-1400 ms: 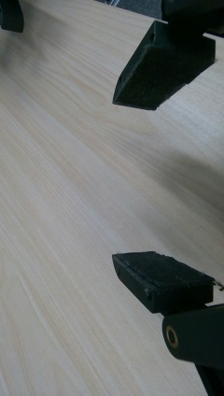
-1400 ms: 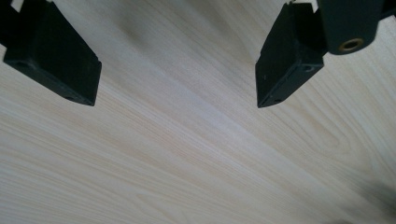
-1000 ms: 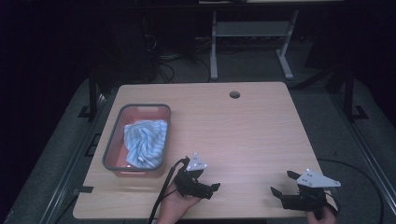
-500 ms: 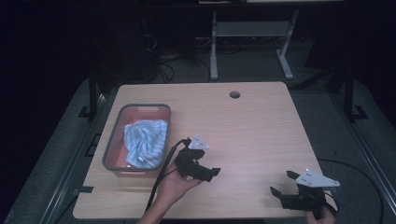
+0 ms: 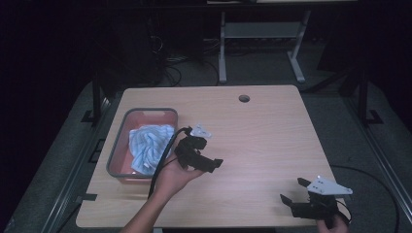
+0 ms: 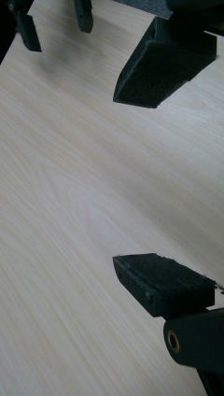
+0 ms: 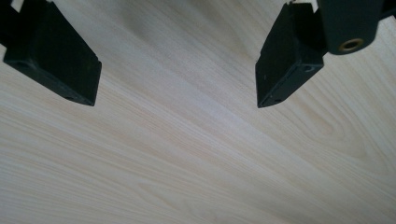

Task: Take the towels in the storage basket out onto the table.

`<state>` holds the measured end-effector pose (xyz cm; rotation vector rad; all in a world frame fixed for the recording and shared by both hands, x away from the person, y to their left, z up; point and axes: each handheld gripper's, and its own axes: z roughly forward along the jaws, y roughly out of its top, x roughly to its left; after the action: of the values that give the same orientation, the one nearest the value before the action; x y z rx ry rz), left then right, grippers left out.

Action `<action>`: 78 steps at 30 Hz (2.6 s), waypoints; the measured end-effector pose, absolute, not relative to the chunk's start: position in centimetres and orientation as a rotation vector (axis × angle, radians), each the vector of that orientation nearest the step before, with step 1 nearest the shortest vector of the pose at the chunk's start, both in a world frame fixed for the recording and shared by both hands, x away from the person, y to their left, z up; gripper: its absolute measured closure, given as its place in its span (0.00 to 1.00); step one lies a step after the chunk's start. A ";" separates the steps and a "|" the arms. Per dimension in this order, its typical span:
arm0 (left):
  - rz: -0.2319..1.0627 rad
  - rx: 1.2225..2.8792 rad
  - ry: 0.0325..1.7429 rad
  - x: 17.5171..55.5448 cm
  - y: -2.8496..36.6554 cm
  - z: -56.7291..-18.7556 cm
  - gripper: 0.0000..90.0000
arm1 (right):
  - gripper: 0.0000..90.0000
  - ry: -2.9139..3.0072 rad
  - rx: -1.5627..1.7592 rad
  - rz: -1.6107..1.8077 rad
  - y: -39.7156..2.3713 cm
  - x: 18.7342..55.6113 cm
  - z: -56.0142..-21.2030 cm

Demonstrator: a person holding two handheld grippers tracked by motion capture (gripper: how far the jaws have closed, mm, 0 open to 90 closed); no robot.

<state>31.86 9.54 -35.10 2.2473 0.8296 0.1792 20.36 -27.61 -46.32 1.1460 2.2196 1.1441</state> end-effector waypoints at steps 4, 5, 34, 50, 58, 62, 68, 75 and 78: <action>0.182 2.239 0.832 32.4 10.1 -34.3 0.20 | 0.15 2.214 1.144 1.149 -27.7 20.3 -46.3; 0.188 2.238 0.839 32.6 10.3 -34.1 0.20 | 0.15 2.214 1.144 1.149 -27.7 20.3 -46.3; 0.327 2.164 1.124 36.5 19.8 -31.9 0.21 | 0.15 2.224 1.137 1.151 -27.7 20.3 -46.2; 0.363 2.144 1.379 37.4 25.3 -35.2 0.20 | 0.15 2.243 1.114 1.141 -27.4 20.4 -46.3; 0.327 2.207 1.471 38.5 25.7 -37.1 0.20 | 0.15 2.244 1.109 1.142 -27.3 20.3 -46.2; 0.281 2.252 1.487 39.1 25.3 -38.1 0.20 | 0.15 2.244 1.104 1.144 -27.4 20.3 -46.2; 0.224 2.352 1.505 39.9 24.4 -39.5 0.27 | 0.15 2.243 1.107 1.147 -27.4 20.2 -46.1; 0.235 2.411 1.519 40.2 23.8 -40.4 0.39 | 0.15 2.240 1.109 1.150 -27.4 20.2 -46.1; 0.233 2.392 1.553 40.2 24.0 -40.7 0.47 | 0.15 2.240 1.105 1.161 -27.4 20.2 -46.1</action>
<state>40.20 24.01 -40.70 2.3918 1.5528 0.2329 20.25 -27.36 -46.10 1.1045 2.2400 1.1611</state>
